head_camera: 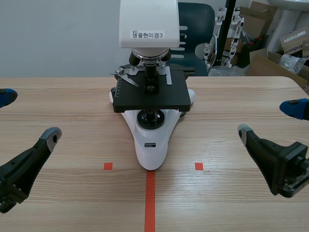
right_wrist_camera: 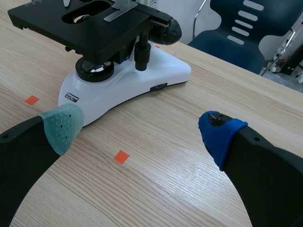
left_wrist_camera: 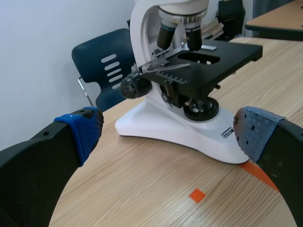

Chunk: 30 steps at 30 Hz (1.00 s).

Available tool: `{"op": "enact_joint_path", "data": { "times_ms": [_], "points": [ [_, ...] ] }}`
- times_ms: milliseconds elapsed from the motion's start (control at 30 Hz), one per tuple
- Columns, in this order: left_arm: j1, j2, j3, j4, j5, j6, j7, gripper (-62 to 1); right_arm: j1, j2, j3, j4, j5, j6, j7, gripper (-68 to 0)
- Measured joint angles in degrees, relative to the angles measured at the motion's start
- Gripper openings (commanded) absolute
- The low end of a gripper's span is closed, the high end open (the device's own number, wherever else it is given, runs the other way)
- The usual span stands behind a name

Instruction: Point at the stage clip

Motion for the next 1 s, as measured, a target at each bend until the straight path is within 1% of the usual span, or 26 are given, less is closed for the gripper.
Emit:
{"op": "enact_joint_path", "data": {
  "times_ms": [33,100,167,267,400,1000],
  "points": [
    [0.0,0.7,-0.2,0.6,0.1,-1.3,0.8,-2.8,0.0,0.0,0.0,0.0,0.0,0.0,0.0,-13.5],
    [0.0,2.0,-0.1,1.8,2.9,-2.8,2.8,-2.8,0.0,0.0,0.0,0.0,0.0,0.0,0.0,-13.5],
    [0.0,3.6,-0.1,3.1,4.8,-3.1,3.4,-2.8,0.0,0.0,0.0,0.0,0.0,0.0,0.0,-13.5],
    [0.0,5.6,-0.1,5.3,6.9,-3.3,5.5,-2.8,0.0,0.0,0.0,0.0,0.0,0.0,0.0,-13.5],
    [0.0,6.5,-0.1,6.3,7.0,-3.5,6.5,-2.8,0.0,0.0,0.0,0.0,0.0,0.0,0.0,-13.5],
    [0.0,6.5,-0.1,6.4,7.0,-3.7,7.0,-2.8,0.0,0.0,0.0,0.0,0.0,0.0,0.0,-13.5]
  ]
}}
